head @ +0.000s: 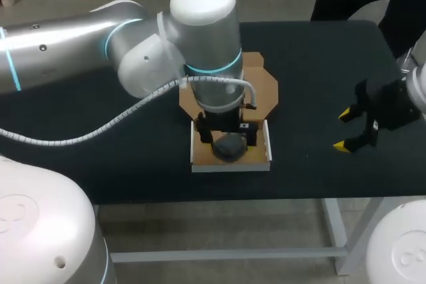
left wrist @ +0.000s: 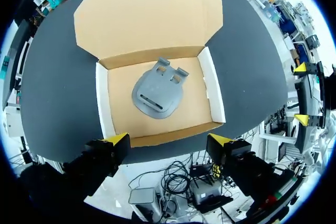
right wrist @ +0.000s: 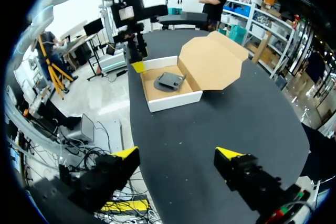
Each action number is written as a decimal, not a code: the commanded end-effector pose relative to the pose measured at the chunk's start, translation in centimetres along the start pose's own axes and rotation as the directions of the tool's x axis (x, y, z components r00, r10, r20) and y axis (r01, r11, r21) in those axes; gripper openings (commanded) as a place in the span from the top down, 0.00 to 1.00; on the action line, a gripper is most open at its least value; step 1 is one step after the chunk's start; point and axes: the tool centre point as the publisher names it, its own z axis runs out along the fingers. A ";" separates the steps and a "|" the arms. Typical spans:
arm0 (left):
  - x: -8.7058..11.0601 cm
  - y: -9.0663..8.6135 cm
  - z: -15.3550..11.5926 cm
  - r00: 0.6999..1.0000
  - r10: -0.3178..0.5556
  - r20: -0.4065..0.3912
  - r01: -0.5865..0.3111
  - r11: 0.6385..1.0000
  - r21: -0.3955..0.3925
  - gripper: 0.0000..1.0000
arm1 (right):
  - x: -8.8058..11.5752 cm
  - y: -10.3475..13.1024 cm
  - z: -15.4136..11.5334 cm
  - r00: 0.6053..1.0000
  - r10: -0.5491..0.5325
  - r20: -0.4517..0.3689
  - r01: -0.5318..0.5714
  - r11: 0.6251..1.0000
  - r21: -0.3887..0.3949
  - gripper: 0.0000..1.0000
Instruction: Assemble the packaging by folding the flat box into shape, placing the metal phone stand inside, and closing the box properly
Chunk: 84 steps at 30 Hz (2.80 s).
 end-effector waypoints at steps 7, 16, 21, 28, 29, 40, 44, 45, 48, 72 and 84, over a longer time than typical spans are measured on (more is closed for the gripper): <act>-3.5 -0.6 -3.9 0.984 0.137 -0.115 -0.127 0.988 0.089 0.00 | 0.0 0.0 -0.1 1.000 -0.001 -0.001 0.001 1.000 -0.003 0.00; -5.7 -3.1 -5.7 0.938 0.298 -0.179 -0.274 0.950 0.147 0.00 | 0.0 0.0 -0.1 1.000 -0.001 -0.001 0.001 1.000 -0.003 0.00; -5.7 -3.1 -5.7 0.938 0.298 -0.179 -0.274 0.950 0.147 0.00 | 0.0 0.0 -0.1 1.000 -0.001 -0.001 0.001 1.000 -0.003 0.00; -5.7 -3.1 -5.7 0.938 0.298 -0.179 -0.274 0.950 0.147 0.00 | 0.0 0.0 -0.1 1.000 -0.001 -0.001 0.001 1.000 -0.003 0.00; -5.7 -3.1 -5.7 0.938 0.298 -0.179 -0.274 0.950 0.147 0.00 | 0.0 0.0 -0.1 1.000 -0.001 -0.001 0.001 1.000 -0.003 0.00; -8.2 -2.9 -5.3 0.861 0.399 -0.315 -0.362 0.916 0.172 0.00 | -1.6 1.4 -0.1 0.999 -0.029 -0.035 0.030 1.000 0.008 0.00; -9.3 -3.6 -5.2 0.818 0.453 -0.355 -0.405 0.891 0.204 0.00 | -2.1 2.1 -0.5 0.997 -0.035 -0.065 0.035 0.999 0.008 0.00; -9.6 -3.8 -5.1 0.809 0.459 -0.367 -0.405 0.888 0.218 0.00 | -2.2 2.2 -0.6 0.996 -0.038 -0.080 0.038 0.999 0.000 0.00; -10.5 -4.4 -5.0 0.791 0.485 -0.372 -0.418 0.874 0.248 0.00 | -2.5 2.7 -0.9 0.995 -0.036 -0.093 0.038 0.999 0.025 0.00; -16.9 -11.2 -3.0 0.675 0.672 -0.306 -0.530 0.730 0.432 0.00 | -4.7 8.7 -3.0 0.975 -0.145 -0.165 0.163 0.981 0.101 0.00; -18.6 -14.2 -1.3 0.548 0.736 -0.398 -0.555 0.676 0.485 0.00 | -5.2 10.6 -3.2 0.968 -0.158 -0.193 0.184 0.975 0.122 0.00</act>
